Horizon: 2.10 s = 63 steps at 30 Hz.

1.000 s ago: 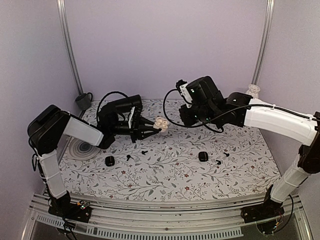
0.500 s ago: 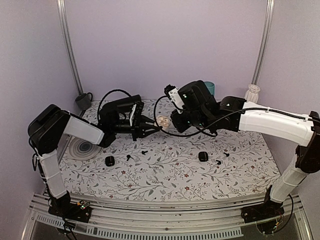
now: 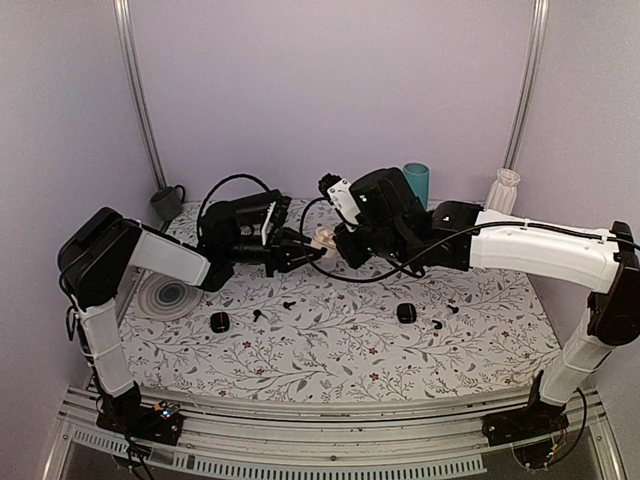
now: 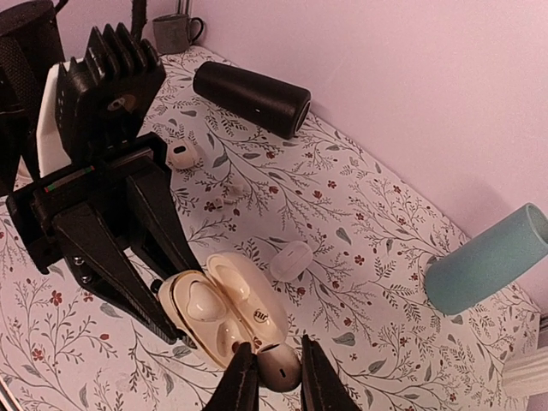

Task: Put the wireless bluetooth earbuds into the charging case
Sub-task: Insert the right earbud into the right side groove of the charging case.

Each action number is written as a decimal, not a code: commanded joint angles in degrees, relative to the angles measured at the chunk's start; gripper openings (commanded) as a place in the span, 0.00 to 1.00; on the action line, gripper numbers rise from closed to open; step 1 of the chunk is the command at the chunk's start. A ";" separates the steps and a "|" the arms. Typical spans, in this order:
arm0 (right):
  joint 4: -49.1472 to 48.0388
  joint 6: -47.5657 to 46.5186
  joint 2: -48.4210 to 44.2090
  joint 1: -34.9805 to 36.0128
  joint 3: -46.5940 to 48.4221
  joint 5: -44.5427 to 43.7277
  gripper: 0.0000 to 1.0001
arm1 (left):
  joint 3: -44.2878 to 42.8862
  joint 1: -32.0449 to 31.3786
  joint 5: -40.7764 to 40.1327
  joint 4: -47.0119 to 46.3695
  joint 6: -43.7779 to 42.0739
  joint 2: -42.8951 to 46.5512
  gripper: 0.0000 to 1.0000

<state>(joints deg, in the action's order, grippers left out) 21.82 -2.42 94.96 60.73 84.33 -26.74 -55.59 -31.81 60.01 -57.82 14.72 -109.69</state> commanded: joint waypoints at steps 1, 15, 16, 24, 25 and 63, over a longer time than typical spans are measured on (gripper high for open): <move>-4.87 -1.38 0.32 0.42 -2.05 -3.03 0.17 | -1.10 0.17 2.26 -0.98 5.10 -0.95 0.00; -11.27 -5.78 0.11 1.12 -5.67 -7.01 0.17 | -2.26 0.26 2.75 -4.84 17.33 -2.01 0.00; -11.33 -5.90 0.26 1.22 -5.72 -6.86 0.17 | -2.36 0.26 2.75 -5.23 17.89 -2.08 0.00; -11.59 -6.40 0.44 1.19 -6.16 -5.88 0.17 | -3.38 0.27 2.42 -4.57 19.15 -2.02 0.00; -11.53 -6.49 0.41 1.22 -6.34 -5.68 0.17 | -3.43 0.26 2.46 -4.50 19.36 -2.00 0.00; -12.43 -7.03 -1.27 1.27 -8.45 2.88 0.17 | -3.80 0.21 -1.51 -5.06 19.71 -0.79 0.00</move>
<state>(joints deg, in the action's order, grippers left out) 8.56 -10.52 94.85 61.30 76.40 -29.15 -57.95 -31.81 61.71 -60.60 35.31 -111.04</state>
